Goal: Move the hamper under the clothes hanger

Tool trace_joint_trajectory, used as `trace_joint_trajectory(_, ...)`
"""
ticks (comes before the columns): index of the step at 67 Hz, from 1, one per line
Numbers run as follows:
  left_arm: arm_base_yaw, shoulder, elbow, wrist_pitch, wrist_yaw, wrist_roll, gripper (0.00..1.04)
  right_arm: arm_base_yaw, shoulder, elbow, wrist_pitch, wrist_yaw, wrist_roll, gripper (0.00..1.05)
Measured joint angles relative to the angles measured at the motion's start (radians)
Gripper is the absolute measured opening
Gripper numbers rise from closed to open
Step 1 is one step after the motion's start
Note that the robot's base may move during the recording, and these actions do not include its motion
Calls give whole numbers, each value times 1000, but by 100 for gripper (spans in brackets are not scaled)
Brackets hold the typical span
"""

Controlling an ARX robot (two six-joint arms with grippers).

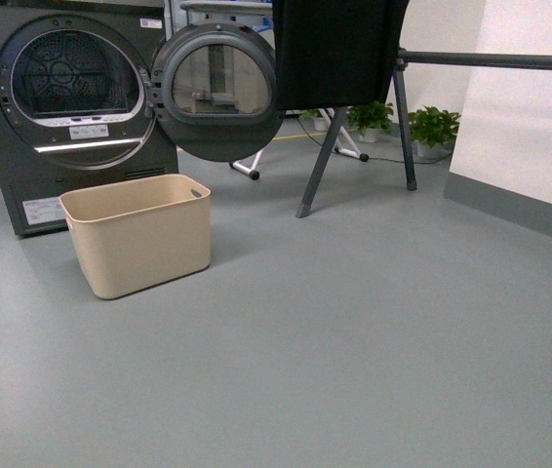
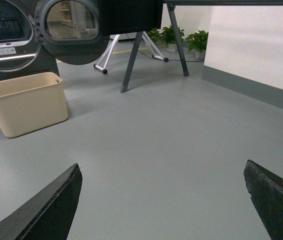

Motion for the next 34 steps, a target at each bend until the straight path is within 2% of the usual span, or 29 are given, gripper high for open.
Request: trace_joint_trajectory(34,0,1,0,0,0,0,98,0,0,0,0,-2,0,97)
